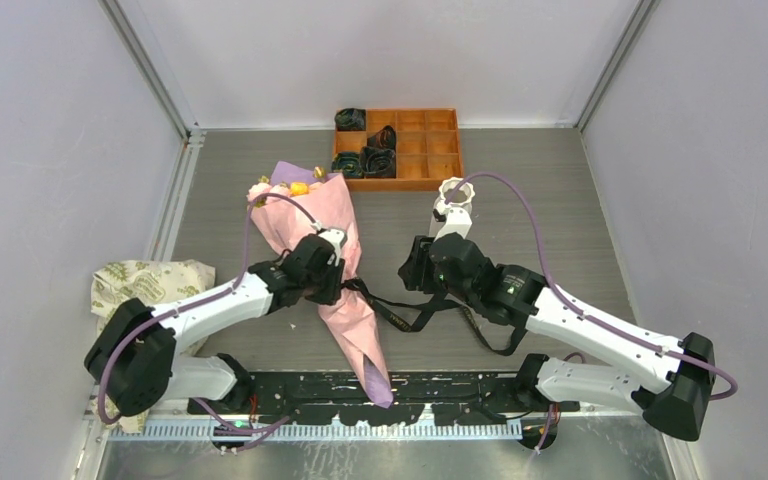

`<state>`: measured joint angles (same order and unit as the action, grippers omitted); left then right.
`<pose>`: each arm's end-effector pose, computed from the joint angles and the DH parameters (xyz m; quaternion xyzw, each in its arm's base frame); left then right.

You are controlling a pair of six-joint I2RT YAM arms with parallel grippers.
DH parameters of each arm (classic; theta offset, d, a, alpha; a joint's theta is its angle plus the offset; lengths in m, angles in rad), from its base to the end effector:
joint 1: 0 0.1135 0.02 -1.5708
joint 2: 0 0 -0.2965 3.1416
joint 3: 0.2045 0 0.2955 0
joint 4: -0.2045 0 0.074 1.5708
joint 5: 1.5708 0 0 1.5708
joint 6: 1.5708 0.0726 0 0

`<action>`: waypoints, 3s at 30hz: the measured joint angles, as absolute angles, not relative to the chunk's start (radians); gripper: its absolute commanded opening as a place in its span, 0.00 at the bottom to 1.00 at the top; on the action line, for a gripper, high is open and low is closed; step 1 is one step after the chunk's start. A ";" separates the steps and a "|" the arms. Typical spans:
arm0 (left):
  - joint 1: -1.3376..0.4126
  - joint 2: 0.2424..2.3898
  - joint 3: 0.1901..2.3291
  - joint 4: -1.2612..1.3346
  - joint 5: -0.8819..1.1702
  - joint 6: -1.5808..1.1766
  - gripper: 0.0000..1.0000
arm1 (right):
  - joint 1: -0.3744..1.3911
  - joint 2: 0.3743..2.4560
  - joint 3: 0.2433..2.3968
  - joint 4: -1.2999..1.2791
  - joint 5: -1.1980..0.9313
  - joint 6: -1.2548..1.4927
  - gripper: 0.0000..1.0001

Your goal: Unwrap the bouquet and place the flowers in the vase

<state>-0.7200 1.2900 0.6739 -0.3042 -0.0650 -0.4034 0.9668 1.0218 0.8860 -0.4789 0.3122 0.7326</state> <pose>0.2266 -0.1925 0.1636 0.1390 0.9369 -0.1441 0.2867 0.1757 0.2153 0.3042 -0.0314 0.8794 0.2502 0.4037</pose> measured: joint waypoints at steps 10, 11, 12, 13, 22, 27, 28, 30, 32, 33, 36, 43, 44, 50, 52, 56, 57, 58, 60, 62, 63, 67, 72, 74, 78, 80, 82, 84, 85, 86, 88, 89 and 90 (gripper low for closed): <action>-0.735 1.102 0.746 -0.351 -0.102 -0.412 0.38 | 0.967 1.059 0.886 -0.468 0.293 0.736 0.50; -0.735 1.089 0.752 -0.350 -0.095 -0.412 0.38 | 0.967 1.064 0.886 -0.466 0.289 0.736 0.50; -0.735 1.082 0.754 -0.348 -0.089 -0.412 0.39 | 0.967 1.068 0.886 -0.463 0.286 0.737 0.50; -0.735 1.080 0.755 -0.347 -0.082 -0.412 0.39 | 0.967 1.071 0.886 -0.462 0.285 0.737 0.50; -0.738 1.202 0.720 -0.324 -0.028 -0.412 0.44 | 0.967 1.076 0.886 -0.456 0.282 0.737 0.50; -0.739 1.261 0.690 -0.303 -0.027 -0.412 0.44 | 0.967 1.076 0.886 -0.456 0.282 0.737 0.50; -0.739 1.269 0.688 -0.299 -0.027 -0.412 0.44 | 0.967 1.076 0.886 -0.456 0.282 0.737 0.50; -0.739 1.287 0.684 -0.281 -0.027 -0.412 0.44 | 0.967 1.076 0.886 -0.456 0.282 0.737 0.50; -0.739 1.298 0.677 -0.263 -0.026 -0.412 0.42 | 0.967 1.076 0.886 -0.456 0.282 0.737 0.50; -0.739 1.301 0.675 -0.257 -0.026 -0.413 0.41 | 0.967 1.076 0.886 -0.456 0.281 0.737 0.50; -0.739 1.305 0.670 -0.241 -0.031 -0.413 0.40 | 0.967 1.076 0.886 -0.456 0.279 0.737 0.50; -0.756 1.305 0.675 -0.244 -0.072 -0.413 0.40 | 0.967 1.076 0.886 -0.455 0.268 0.740 0.50; -0.760 1.300 0.677 -0.245 -0.080 -0.413 0.39 | 0.967 1.076 0.886 -0.454 0.266 0.740 0.50; -0.770 1.234 0.680 -0.258 -0.109 -0.412 0.39 | 0.967 1.086 0.883 -0.434 0.258 0.742 0.50; -0.770 1.212 0.680 -0.260 -0.120 -0.412 0.39 | 0.967 1.095 0.883 -0.429 0.254 0.744 0.50; -0.772 1.203 0.680 -0.260 -0.133 -0.411 0.39 | 0.970 1.112 0.882 -0.419 0.245 0.748 0.50; -0.772 1.209 0.680 -0.260 -0.135 -0.411 0.39 | 0.970 1.114 0.882 -0.418 0.244 0.749 0.50; -0.772 1.220 0.680 -0.259 -0.135 -0.411 0.39 | 0.971 1.115 0.882 -0.418 0.242 0.751 0.50; -0.772 1.249 0.680 -0.258 -0.133 -0.412 0.38 | 0.974 1.116 0.882 -0.416 0.241 0.752 0.50; -0.776 1.284 0.680 -0.256 -0.130 -0.413 0.36 | 0.974 1.116 0.882 -0.415 0.241 0.755 0.50; -0.780 1.304 0.680 -0.255 -0.128 -0.413 0.34 | 0.974 1.116 0.882 -0.415 0.241 0.756 0.50; -0.794 1.340 0.680 -0.253 -0.130 -0.416 0.20 | 0.974 1.116 0.882 -0.415 0.241 0.756 0.50; -0.798 1.351 0.702 -0.276 -0.167 -0.427 0.16 | 0.974 1.127 0.882 -0.410 0.241 0.757 0.50; -0.798 1.338 0.722 -0.302 -0.207 -0.439 0.15 | 0.974 1.147 0.882 -0.404 0.241 0.757 0.50; -0.798 1.256 0.773 -0.403 -0.297 -0.464 0.15 | 0.974 1.221 0.887 -0.388 0.235 0.756 0.50; -0.798 1.198 0.805 -0.457 -0.338 -0.477 0.15 | 0.974 1.275 0.897 -0.384 0.223 0.756 0.50; -0.798 1.142 0.839 -0.511 -0.374 -0.495 0.15 | 0.977 1.322 0.913 -0.382 0.213 0.755 0.51; -0.798 1.098 0.868 -0.561 -0.402 -0.517 0.15 | 0.984 1.369 0.941 -0.379 0.205 0.751 0.51; -0.799 1.081 0.879 -0.580 -0.412 -0.523 0.16 | 0.988 1.391 0.957 -0.377 0.202 0.749 0.51; -0.798 1.061 0.891 -0.604 -0.425 -0.530 0.16 | 0.992 1.409 0.973 -0.375 0.200 0.747 0.51; -0.798 1.028 0.908 -0.642 -0.442 -0.542 0.18 | 1.003 1.449 1.013 -0.372 0.197 0.740 0.51; -0.798 1.016 0.916 -0.656 -0.446 -0.543 0.20 | 1.008 1.470 1.034 -0.368 0.197 0.738 0.51; -0.798 1.005 0.921 -0.662 -0.445 -0.543 0.21 | 1.013 1.490 1.056 -0.365 0.197 0.735 0.51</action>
